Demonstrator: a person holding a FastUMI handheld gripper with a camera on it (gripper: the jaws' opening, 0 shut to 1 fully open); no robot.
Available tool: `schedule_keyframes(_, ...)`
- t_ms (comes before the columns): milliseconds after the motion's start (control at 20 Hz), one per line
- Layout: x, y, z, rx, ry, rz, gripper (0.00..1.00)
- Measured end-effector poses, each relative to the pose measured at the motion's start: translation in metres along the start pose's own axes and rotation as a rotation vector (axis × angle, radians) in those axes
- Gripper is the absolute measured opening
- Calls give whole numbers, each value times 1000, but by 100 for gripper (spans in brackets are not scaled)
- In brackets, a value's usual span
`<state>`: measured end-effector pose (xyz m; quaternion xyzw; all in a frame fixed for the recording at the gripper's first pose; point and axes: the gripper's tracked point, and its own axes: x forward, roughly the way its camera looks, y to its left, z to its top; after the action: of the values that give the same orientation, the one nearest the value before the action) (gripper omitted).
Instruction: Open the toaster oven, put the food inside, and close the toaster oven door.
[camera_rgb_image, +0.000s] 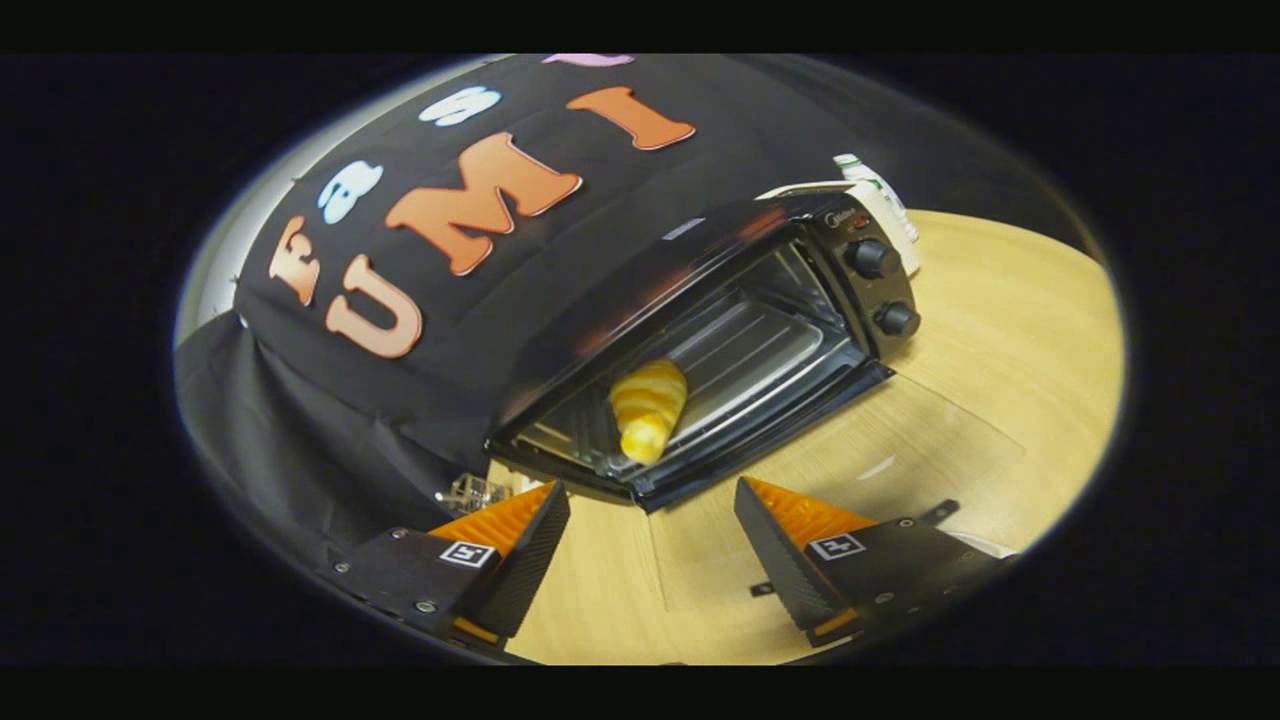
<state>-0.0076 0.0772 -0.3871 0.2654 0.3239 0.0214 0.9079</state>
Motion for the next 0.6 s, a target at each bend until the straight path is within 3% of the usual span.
schedule_keyframes(400, -41, -66, -26, -283, 34, -186, 99)
schedule_keyframes(600, -51, -90, -51, -409, 122, -221, 99)
